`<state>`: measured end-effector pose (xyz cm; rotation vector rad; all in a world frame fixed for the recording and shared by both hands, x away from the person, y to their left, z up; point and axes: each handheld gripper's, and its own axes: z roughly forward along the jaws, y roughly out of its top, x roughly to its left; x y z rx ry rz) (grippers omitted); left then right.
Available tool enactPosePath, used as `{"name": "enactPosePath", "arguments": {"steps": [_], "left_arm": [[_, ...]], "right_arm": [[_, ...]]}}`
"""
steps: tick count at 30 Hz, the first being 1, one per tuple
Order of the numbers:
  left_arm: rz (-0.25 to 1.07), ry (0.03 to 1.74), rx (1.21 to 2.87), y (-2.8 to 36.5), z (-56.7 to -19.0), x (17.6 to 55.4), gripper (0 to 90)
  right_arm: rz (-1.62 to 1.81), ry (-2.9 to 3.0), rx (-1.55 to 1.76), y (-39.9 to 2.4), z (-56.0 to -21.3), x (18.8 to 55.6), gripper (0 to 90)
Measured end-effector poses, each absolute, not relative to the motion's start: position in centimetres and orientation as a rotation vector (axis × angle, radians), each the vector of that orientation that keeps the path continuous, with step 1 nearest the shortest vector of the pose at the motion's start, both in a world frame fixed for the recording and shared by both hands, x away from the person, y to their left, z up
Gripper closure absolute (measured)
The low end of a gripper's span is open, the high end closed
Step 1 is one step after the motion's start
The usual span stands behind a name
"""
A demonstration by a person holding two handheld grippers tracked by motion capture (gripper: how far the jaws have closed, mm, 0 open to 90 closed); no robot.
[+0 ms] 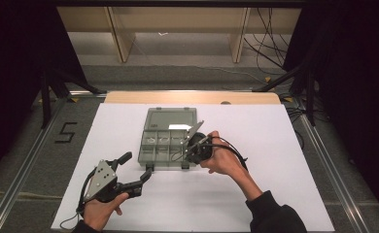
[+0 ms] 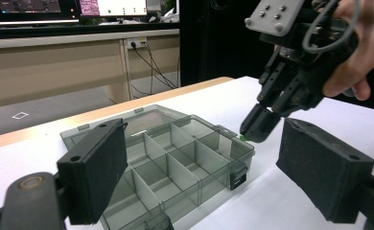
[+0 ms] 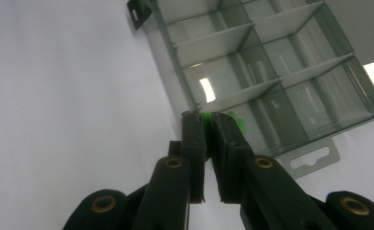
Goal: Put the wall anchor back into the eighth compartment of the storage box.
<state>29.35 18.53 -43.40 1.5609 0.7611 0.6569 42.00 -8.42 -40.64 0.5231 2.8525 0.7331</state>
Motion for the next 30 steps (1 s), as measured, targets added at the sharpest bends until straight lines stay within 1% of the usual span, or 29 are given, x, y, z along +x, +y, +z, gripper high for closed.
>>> {"name": "enactPosePath", "arguments": {"steps": [9,30], "left_arm": [[0.657,0.754,1.557,18.5,-43.4,29.4,16.6],[0.651,0.76,1.553,18.5,-43.4,29.4,16.6]], "right_arm": [[0.708,2.842,0.563,-8.1,-40.6,43.3,84.4],[0.675,2.828,0.64,-7.4,-42.4,45.1,84.0]]}}
